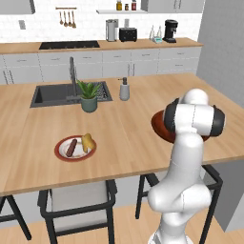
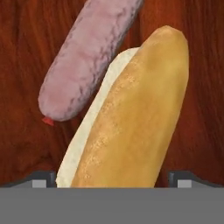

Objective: Place one bun and one sausage from the bowl on each plate.

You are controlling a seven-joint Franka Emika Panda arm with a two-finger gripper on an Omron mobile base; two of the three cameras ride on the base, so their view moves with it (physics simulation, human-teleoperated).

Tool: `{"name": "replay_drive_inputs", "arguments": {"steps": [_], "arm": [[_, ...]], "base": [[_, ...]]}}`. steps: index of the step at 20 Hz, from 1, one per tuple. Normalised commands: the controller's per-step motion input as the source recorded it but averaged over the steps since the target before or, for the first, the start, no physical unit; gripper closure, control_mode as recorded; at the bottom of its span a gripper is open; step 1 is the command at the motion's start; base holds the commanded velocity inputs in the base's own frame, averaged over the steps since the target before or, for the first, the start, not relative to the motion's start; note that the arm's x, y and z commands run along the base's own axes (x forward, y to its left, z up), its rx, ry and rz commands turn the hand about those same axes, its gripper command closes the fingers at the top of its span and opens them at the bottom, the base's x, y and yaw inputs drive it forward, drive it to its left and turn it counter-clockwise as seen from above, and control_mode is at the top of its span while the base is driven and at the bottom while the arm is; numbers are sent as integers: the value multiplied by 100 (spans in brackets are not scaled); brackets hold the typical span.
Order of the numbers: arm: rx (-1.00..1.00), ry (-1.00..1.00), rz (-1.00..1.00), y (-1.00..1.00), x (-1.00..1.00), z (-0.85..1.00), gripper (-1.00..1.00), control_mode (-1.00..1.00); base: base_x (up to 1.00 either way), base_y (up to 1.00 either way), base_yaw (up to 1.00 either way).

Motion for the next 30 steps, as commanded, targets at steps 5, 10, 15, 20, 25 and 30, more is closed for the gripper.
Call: {"name": "replay_drive_inputs", "arguments": {"steps": [5,10,15,20,25,30], "arm": [[0,0,8,11,9,-38,100,-100],[3,-5,2,6,-3,21,100,-100],[5,-7,0,0,-29,89,100,-100],[0,0,0,1,-61,100,100,-100],[0,6,1,30,-76,100,100,-100],[0,1,8,67,-97,91,100,-100]], "base": [[0,0,0],[0,0,0],[0,0,0],[0,0,0],[0,0,0],[0,0,0]]}}
